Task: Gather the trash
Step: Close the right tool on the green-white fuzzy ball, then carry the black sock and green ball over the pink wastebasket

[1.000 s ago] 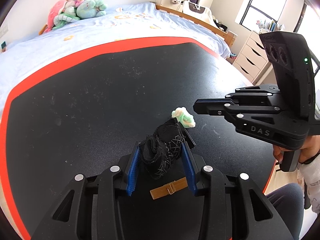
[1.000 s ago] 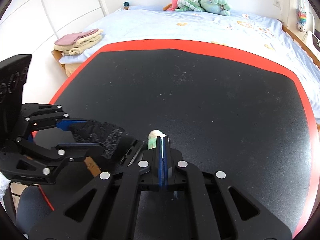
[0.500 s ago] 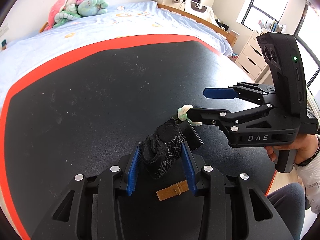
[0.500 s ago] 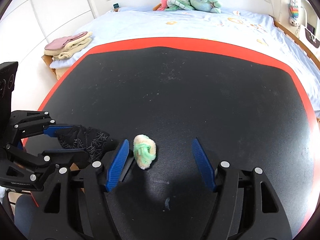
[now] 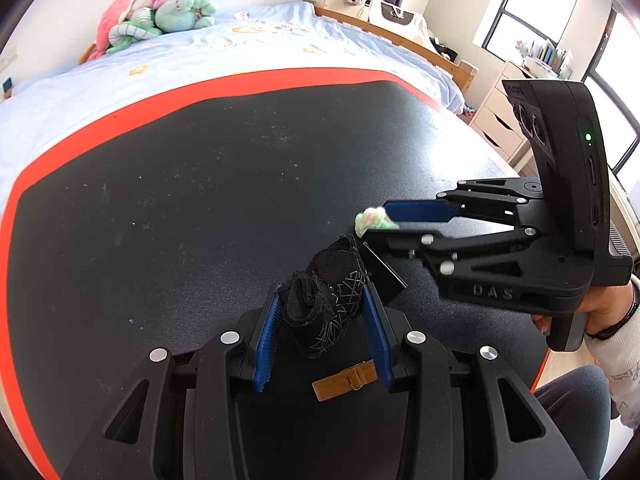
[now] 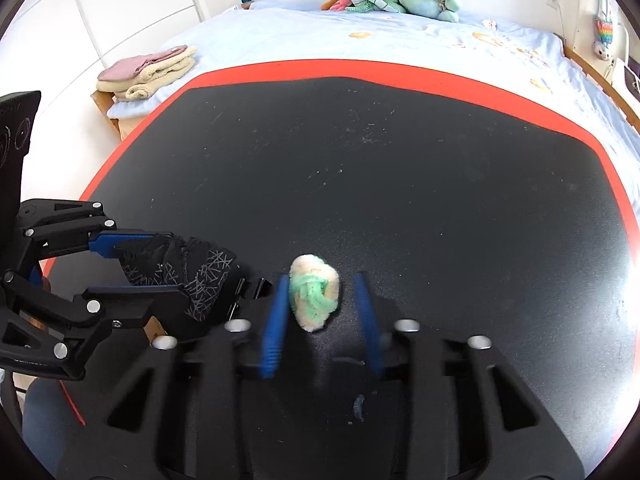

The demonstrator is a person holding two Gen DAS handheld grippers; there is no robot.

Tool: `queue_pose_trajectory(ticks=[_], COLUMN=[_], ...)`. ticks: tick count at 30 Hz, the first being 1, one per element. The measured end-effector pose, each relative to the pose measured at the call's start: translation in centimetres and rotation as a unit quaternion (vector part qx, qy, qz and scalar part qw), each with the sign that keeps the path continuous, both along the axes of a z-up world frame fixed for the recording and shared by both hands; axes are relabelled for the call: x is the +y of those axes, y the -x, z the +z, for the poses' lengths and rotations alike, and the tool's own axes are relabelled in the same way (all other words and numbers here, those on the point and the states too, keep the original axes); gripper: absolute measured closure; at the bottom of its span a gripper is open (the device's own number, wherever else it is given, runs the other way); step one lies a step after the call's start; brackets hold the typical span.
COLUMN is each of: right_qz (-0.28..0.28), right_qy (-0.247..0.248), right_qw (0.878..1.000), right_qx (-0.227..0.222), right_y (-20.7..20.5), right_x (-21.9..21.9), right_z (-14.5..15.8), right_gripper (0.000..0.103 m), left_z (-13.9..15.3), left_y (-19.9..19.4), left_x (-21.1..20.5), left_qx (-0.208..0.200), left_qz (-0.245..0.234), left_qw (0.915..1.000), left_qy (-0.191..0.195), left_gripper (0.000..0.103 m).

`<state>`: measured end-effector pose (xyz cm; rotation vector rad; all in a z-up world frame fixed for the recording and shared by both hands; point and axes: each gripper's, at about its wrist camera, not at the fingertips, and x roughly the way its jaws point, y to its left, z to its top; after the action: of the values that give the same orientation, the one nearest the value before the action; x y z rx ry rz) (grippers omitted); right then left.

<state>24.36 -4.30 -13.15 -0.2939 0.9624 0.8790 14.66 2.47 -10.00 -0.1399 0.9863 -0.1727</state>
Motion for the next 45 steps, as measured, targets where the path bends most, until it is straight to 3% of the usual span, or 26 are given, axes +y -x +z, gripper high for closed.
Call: queue_pose_trajectory(ticks=[6,12,24,33,45], right_qz=[0.004,-0.003,-0.019,-0.038,-0.046], right_qy=[0.0,-0.013,-0.038,-0.044,-0.026], right_qw=[1.0,1.0,0.998,0.997,0.999], right_qx=[-0.006,-0.018,-0.046,-0.042,-0.01], right_y=[0.4,2.5,12.6,20.0,25.9], right_x=[-0.5,-2.3,-9.4,-14.0,-17.0], right_z=[0.6,3.4,9.7,9.7,6.9], right_gripper=[0.087,0.087,0.087,0.087,0.087], left_z=[0.4,2.4,6.7,7.7,5.6], left_y=[0.3,1.8,9.4,14.1,18.0], left_x=[0.0,-1.3,-5.9,-8.7,-11.5], left_qx=[-0.001,-0.016,-0.048,-0.053,-0.027], left_qz=[-0.002,-0.011,-0.043,-0.066,-0.09], left_qw=[1.0,0.9998,0.9978,0.9962,0.9955], left_qy=[-0.002,-0.007,-0.016,-0.02,-0.013], left_gripper=[0.064,0.064,0.064,0.064,0.064])
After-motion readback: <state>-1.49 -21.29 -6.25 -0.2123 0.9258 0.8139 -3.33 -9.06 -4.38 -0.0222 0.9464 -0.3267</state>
